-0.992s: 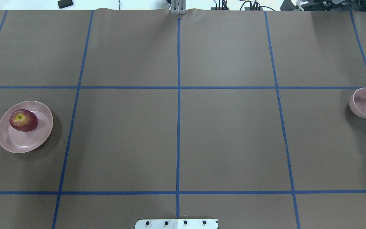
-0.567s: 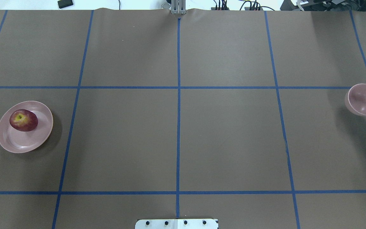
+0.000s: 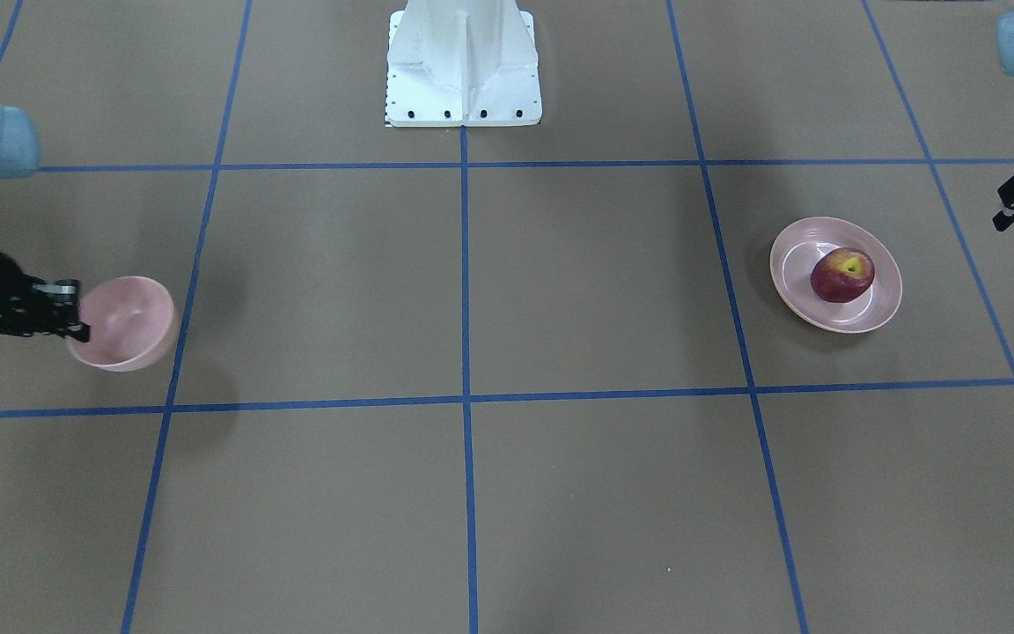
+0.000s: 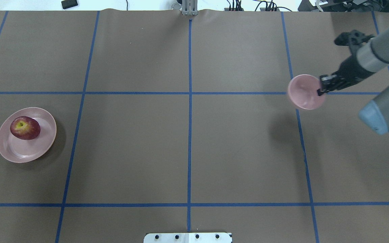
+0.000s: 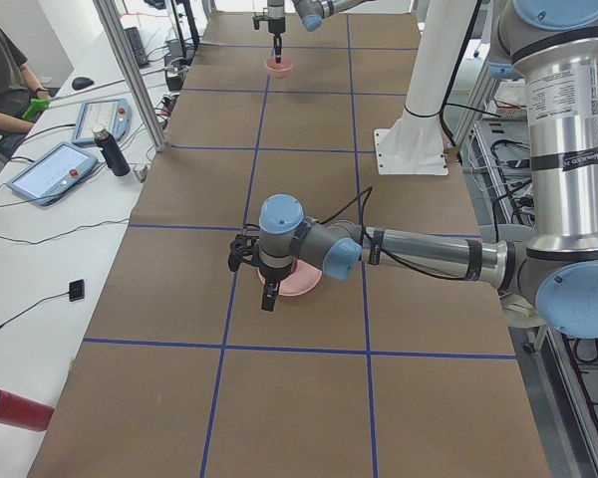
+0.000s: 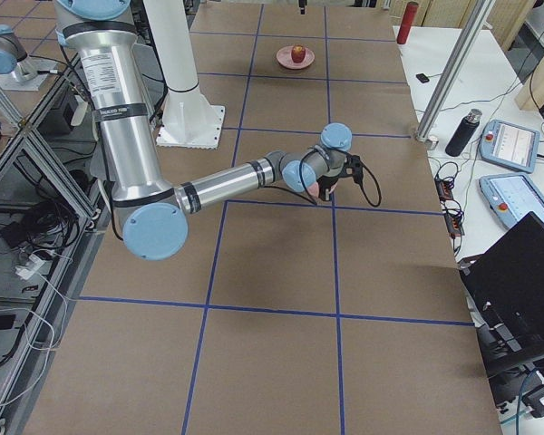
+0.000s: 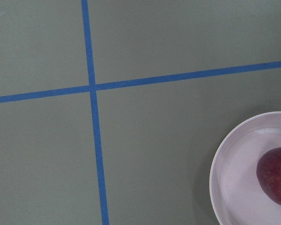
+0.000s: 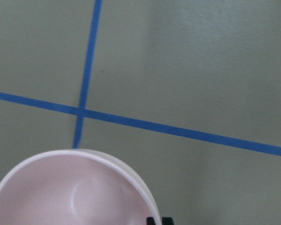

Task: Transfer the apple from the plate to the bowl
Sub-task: 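Carry the pink bowl with the right gripper to the table center and release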

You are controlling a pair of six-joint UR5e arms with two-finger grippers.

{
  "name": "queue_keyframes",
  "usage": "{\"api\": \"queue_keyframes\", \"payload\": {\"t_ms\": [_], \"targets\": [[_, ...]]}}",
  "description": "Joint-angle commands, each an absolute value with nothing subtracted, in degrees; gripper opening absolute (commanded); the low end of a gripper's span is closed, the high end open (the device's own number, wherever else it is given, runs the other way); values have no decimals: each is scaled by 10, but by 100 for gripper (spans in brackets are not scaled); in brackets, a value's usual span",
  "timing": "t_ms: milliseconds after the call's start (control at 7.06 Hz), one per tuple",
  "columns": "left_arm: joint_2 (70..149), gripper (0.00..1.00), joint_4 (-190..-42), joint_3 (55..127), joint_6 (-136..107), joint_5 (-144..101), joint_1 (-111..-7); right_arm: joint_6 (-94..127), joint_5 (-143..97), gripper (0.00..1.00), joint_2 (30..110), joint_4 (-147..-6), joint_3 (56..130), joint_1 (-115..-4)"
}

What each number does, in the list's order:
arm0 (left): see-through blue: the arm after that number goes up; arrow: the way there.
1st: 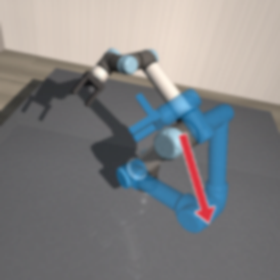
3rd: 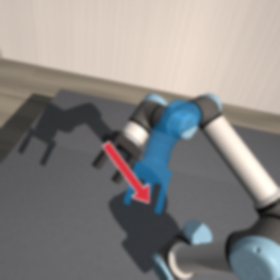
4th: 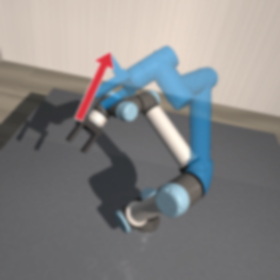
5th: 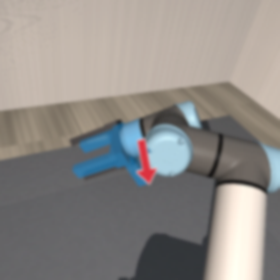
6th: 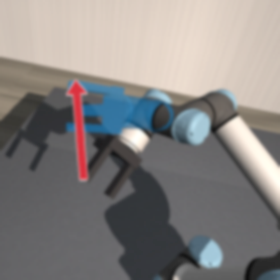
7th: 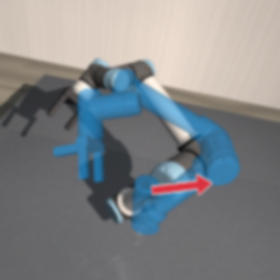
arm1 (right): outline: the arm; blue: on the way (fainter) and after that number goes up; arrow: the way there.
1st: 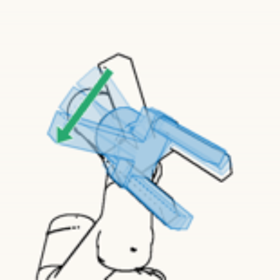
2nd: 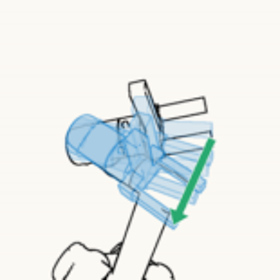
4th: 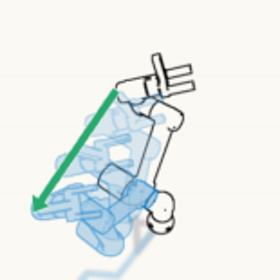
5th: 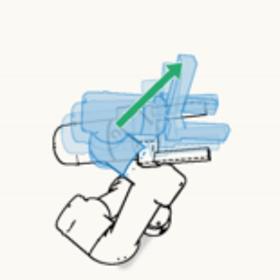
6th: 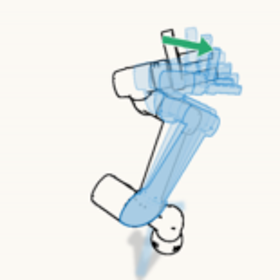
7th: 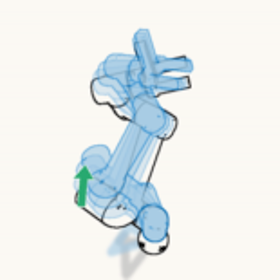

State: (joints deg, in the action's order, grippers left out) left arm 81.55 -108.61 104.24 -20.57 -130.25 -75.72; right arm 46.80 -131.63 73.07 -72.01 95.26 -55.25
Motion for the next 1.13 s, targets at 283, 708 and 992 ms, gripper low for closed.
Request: {"api": "queue_keyframes", "payload": {"t_ms": [283, 708, 992], "targets": [[845, 98, -1125, 1047, -325, -1296, -695, 787, -1137, 0, 464, -720, 821, -355], [863, 98, -1126, 1049, -391, -1295, -644, 783, -1129, 25, 463, -717, 805, -350], [874, 98, -1126, 1049, -430, -1248, -594, 780, -1115, 27, 461, -716, 798, -350]]}}
